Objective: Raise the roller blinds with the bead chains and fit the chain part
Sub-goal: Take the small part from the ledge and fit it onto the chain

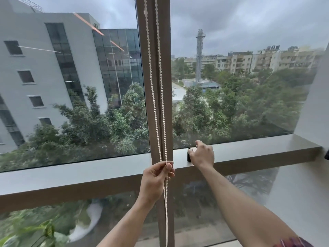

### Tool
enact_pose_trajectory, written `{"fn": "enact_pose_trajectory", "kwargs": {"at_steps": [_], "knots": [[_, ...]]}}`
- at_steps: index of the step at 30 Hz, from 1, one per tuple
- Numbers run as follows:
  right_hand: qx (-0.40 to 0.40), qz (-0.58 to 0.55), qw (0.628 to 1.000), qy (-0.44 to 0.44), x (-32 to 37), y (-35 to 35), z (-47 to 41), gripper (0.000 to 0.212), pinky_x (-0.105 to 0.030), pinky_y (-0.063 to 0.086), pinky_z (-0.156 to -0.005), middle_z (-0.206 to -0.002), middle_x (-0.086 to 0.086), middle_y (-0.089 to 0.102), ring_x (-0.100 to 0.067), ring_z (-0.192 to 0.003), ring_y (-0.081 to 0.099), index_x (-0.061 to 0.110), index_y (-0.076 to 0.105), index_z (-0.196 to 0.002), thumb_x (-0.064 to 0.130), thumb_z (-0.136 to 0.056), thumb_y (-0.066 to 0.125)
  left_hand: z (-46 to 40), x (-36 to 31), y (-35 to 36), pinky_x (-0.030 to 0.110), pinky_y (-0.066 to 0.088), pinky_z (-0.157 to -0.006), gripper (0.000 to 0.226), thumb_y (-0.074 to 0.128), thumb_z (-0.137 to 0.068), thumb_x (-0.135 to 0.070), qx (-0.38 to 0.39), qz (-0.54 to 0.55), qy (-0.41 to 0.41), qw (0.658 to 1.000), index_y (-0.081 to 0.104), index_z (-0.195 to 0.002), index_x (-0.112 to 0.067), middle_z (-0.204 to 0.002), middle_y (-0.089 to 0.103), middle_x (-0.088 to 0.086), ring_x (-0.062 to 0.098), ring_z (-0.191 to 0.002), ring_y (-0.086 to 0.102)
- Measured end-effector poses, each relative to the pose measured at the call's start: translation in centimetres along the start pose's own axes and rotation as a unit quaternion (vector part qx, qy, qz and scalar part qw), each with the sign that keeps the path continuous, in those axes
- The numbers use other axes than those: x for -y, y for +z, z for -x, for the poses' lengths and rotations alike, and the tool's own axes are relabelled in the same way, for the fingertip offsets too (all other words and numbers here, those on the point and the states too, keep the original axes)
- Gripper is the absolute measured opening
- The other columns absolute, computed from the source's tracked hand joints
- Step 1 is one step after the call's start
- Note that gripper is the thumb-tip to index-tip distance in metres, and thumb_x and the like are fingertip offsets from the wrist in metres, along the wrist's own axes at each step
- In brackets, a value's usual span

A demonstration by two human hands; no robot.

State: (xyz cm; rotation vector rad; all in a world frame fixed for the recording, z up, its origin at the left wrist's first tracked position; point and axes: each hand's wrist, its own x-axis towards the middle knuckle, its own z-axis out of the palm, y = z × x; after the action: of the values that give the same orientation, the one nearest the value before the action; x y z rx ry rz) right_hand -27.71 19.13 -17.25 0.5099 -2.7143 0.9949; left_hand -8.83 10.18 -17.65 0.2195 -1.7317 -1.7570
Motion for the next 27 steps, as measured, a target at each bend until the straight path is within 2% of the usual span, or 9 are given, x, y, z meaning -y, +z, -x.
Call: {"fn": "enact_pose_trajectory", "kwargs": {"at_steps": [2,5,9,13,17,19,21,25,27], "knots": [[0.035,0.056,0.998,-0.013,-0.1,0.3,-0.5,0.052,-0.041,0.043,-0.098,-0.122,-0.017,0.067,-0.035,-0.124,0.05,0.011,0.054,-0.134,0.042,-0.093,0.062,0.4,0.4,0.0,0.022,0.053,-0.063,0.021,0.064,-0.081,-0.025,-0.002,-0.001,-0.005,1.0,0.074,-0.094,-0.011,-0.073,0.074,0.006,0.016,-0.068,0.069],[0.065,0.116,0.99,-0.042,-0.6,1.3,-0.9,0.044,-0.039,0.045,-0.094,-0.117,-0.013,0.069,-0.033,-0.12,0.052,0.014,0.06,-0.122,0.046,-0.092,0.063,1.0,1.1,0.0,0.02,0.053,-0.064,0.022,0.064,-0.081,-0.023,-0.008,0.001,-0.015,1.0,0.074,-0.094,-0.009,-0.073,0.074,0.006,0.015,-0.068,0.069],[0.044,0.099,0.993,-0.047,-1.4,2.3,-1.0,0.032,-0.039,0.047,-0.09,-0.11,-0.014,0.071,-0.033,-0.113,0.056,0.013,0.063,-0.114,0.035,-0.092,0.066,1.5,1.7,0.2,0.02,0.052,-0.063,0.021,0.064,-0.081,-0.023,-0.015,0.004,-0.02,1.0,0.075,-0.094,-0.01,-0.072,0.073,0.006,0.014,-0.067,0.068],[0.02,0.032,0.998,-0.046,-1.8,2.2,-0.6,0.031,-0.041,0.047,-0.092,-0.107,-0.016,0.07,-0.035,-0.11,0.057,0.01,0.065,-0.113,0.029,-0.089,0.07,1.6,2.0,0.4,0.023,0.053,-0.066,0.021,0.065,-0.082,-0.023,-0.019,0.001,-0.026,0.999,0.075,-0.094,-0.01,-0.076,0.074,0.008,0.017,-0.069,0.068],[0.011,-0.141,0.989,-0.053,-1.6,1.8,1.1,0.023,-0.039,0.052,-0.087,-0.098,-0.007,0.074,-0.028,-0.097,0.067,0.013,0.068,-0.102,0.025,-0.084,0.075,1.6,2.4,0.5,0.027,0.054,-0.067,0.019,0.067,-0.081,-0.026,-0.027,-0.008,-0.035,0.999,0.076,-0.094,-0.015,-0.075,0.075,0.003,0.015,-0.069,0.068],[0.024,-0.221,0.973,-0.069,-1.3,1.3,2.6,0.023,-0.033,0.051,-0.087,-0.094,0.0,0.074,-0.019,-0.091,0.069,0.015,0.067,-0.101,0.024,-0.083,0.078,1.6,2.4,0.6,0.028,0.054,-0.067,0.018,0.067,-0.081,-0.027,-0.027,-0.014,-0.031,0.999,0.076,-0.094,-0.019,-0.075,0.074,0.002,0.014,-0.069,0.068],[0.041,-0.28,0.955,-0.086,-0.7,0.5,4.4,0.022,-0.02,0.051,-0.081,-0.091,0.003,0.072,-0.012,-0.085,0.068,0.017,0.066,-0.101,0.021,-0.083,0.079,1.7,2.3,0.8,0.028,0.054,-0.067,0.016,0.066,-0.083,-0.027,-0.026,-0.026,-0.02,0.999,0.076,-0.094,-0.024,-0.078,0.073,0.004,0.013,-0.068,0.068],[0.066,-0.314,0.936,-0.148,-0.3,0.1,7.4,0.027,-0.019,0.056,-0.077,-0.102,-0.002,0.067,-0.005,-0.09,0.067,0.023,0.064,-0.104,0.016,-0.082,0.08,2.0,2.2,0.7,0.029,0.055,-0.07,0.021,0.067,-0.087,-0.02,-0.036,-0.05,0.012,0.998,0.076,-0.093,-0.038,-0.085,0.066,0.007,0.012,-0.068,0.065],[0.095,-0.321,0.927,-0.172,-0.3,0.1,8.4,0.033,-0.019,0.058,-0.073,-0.106,-0.002,0.066,-0.006,-0.095,0.067,0.025,0.064,-0.108,0.017,-0.082,0.081,2.3,2.1,0.8,0.03,0.056,-0.074,0.024,0.069,-0.087,-0.018,-0.039,-0.051,0.021,0.998,0.076,-0.094,-0.04,-0.086,0.071,0.007,0.011,-0.073,0.067]]}}
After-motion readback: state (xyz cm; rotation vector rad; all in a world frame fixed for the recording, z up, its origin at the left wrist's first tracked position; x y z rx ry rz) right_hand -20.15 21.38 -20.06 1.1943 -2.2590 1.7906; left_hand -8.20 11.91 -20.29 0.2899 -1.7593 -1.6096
